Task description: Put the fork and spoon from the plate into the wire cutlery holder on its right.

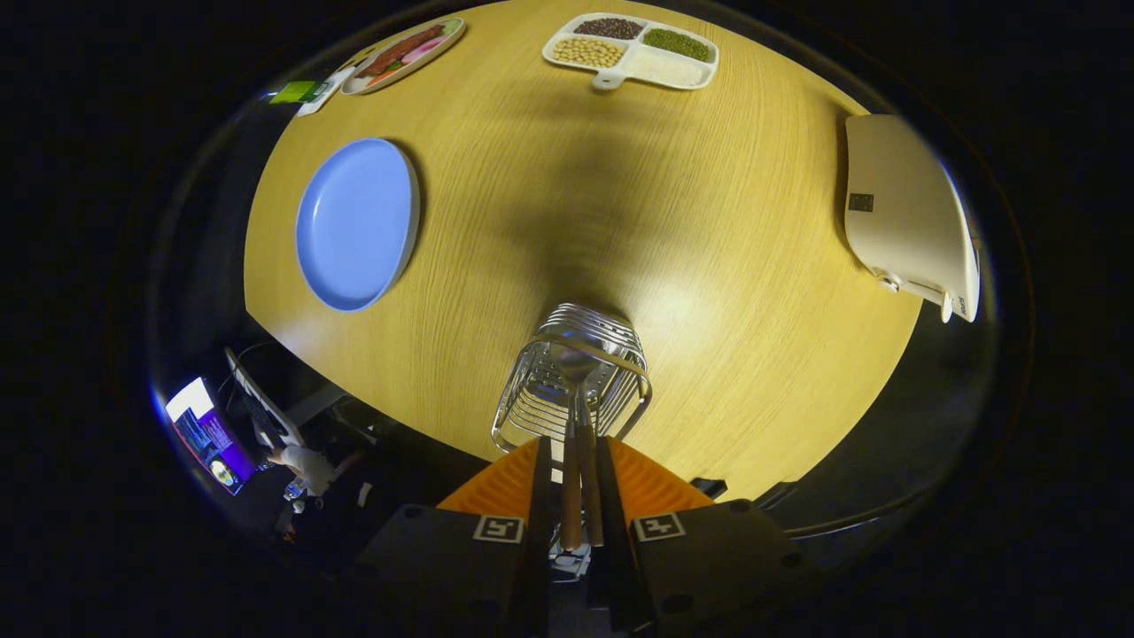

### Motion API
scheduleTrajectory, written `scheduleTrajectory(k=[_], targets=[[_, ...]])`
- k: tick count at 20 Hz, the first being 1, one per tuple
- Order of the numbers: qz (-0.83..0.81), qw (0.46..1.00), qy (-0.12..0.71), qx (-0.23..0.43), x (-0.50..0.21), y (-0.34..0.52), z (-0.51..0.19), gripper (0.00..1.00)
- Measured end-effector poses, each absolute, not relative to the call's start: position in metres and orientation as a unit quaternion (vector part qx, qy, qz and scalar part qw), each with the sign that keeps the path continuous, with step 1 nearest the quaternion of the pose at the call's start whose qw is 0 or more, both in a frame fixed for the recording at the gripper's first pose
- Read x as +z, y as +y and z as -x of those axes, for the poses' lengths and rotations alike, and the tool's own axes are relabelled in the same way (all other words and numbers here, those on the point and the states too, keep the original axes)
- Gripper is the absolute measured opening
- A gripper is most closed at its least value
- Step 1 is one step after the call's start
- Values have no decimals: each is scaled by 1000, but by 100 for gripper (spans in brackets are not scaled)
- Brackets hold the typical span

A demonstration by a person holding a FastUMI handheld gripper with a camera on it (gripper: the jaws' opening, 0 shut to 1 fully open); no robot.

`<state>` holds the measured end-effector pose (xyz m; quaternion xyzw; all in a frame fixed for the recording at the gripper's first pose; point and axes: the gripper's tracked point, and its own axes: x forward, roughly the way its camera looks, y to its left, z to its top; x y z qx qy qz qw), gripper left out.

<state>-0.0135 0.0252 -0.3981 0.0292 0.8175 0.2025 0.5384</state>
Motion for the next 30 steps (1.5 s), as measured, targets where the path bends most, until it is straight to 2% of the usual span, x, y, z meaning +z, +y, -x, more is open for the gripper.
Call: scheduleTrajectory(k=[4, 7, 9, 13, 19, 30], targets=[[-58, 616, 758, 207, -374, 28, 5, 71], [-68, 682, 700, 200, -350, 27, 2, 85], [-72, 726, 656, 192, -330, 24, 2, 98], [-78, 799, 571, 171, -293, 17, -4, 100], [-97, 874, 449, 160, -244, 7, -12, 100], [-109, 948, 226, 197, -138, -39, -26, 99]])
